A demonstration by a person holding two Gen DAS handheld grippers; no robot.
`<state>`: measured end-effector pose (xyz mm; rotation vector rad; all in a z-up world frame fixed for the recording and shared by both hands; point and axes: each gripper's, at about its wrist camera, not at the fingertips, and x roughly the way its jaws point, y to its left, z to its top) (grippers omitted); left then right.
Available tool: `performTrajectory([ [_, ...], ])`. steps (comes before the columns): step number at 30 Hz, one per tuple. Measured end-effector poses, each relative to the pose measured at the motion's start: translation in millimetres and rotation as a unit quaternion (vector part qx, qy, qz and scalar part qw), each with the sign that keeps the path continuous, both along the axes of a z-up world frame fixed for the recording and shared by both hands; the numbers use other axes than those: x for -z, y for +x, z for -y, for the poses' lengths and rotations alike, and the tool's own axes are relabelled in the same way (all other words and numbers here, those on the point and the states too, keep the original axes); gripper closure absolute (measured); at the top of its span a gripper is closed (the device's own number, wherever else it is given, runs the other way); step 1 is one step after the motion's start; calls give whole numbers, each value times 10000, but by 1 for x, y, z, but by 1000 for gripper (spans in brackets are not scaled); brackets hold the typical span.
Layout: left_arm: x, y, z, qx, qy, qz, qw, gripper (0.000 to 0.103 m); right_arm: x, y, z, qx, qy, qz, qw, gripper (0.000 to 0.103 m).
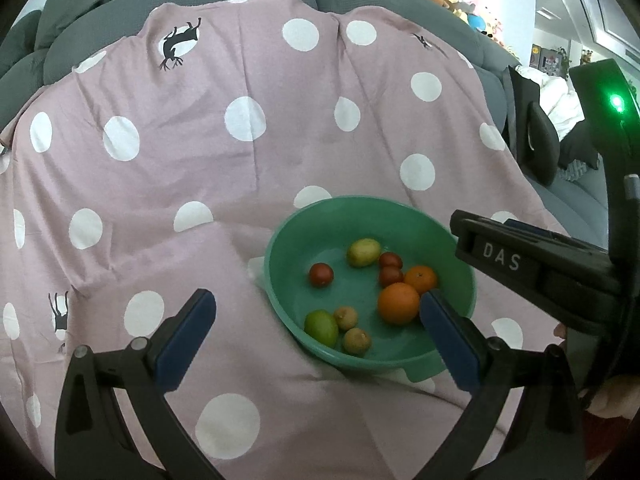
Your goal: Organize fruits
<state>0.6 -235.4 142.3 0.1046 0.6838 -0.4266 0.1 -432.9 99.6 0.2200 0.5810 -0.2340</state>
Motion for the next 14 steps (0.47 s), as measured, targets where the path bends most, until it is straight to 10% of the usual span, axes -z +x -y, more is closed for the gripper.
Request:
performTrajectory([
  [14,-5,-5,-9,-13,-91,19,10000,1,-3,-4,-4,-48,-74,75,9999,49],
])
